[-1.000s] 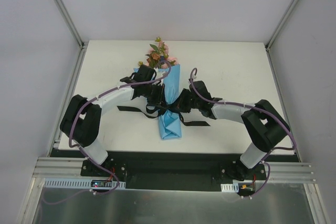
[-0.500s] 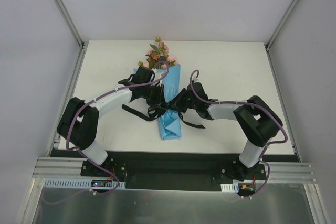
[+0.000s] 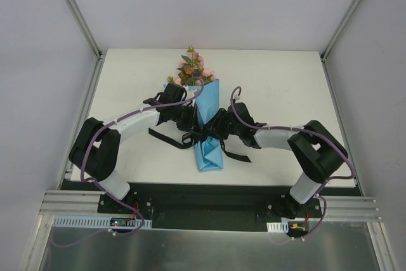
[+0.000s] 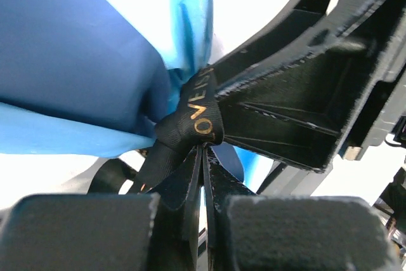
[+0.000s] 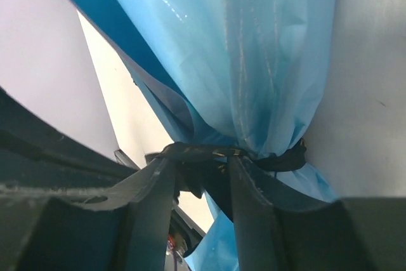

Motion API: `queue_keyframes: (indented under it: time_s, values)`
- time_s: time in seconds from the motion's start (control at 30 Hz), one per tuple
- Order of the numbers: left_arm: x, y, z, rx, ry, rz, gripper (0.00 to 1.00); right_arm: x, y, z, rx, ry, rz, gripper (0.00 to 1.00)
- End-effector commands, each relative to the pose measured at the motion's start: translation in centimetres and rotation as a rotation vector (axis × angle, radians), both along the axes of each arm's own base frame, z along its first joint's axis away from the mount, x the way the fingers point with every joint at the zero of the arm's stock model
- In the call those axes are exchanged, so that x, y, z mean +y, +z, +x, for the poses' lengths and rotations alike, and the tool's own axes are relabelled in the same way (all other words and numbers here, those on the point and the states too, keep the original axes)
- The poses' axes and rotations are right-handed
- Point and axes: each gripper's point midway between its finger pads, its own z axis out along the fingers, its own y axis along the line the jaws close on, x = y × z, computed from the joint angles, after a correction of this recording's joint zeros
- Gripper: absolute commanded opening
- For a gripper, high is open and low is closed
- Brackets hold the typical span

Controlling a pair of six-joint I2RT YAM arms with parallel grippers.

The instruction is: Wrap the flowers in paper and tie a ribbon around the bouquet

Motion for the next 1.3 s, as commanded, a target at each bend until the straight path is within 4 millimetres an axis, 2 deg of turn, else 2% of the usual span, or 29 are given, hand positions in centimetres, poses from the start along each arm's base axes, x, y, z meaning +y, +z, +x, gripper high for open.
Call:
queue_keyframes:
  time_s: [0.0, 0.43, 0.67, 0.83, 1.0, 1.07, 1.27]
  values:
    - [-0.4, 1.3, -0.4, -0.02, -0.013, -0.039, 0.0, -1.8, 0.5, -1.3, -0.038, 0.016, -0.071, 0.43]
    - [-1.2, 2.4, -0.4, -0.017, -0.022, -0.082, 0.0, -4.0, 2.6, -2.6, -0.122, 0.066, -0.156, 0.52]
    - [-1.7, 2.6, -0.6, -0.015, -0.027, -0.094, 0.0, -6.0, 4.4, -2.0, -0.196, 0.043, -0.249, 0.62]
    - [-1.8, 3.0, -0.5, -0.023, -0.028, -0.101, 0.0, -4.1, 6.4, -2.1, -0.183, 0.051, -0.139, 0.61]
    - [-1.8, 3.2, -0.5, -0.026, -0.027, -0.103, 0.0, -2.7, 5.5, -2.4, -0.08, 0.021, -0.027, 0.54]
    - [-1.9, 3.4, -0.6, -0.028, -0.029, -0.108, 0.0, -2.5, 5.3, -2.6, -0.067, 0.022, -0.011, 0.55]
    - [-1.9, 3.5, -0.6, -0.033, -0.036, -0.111, 0.0, -3.3, 4.7, -3.6, -0.022, -0.011, -0.004, 0.53]
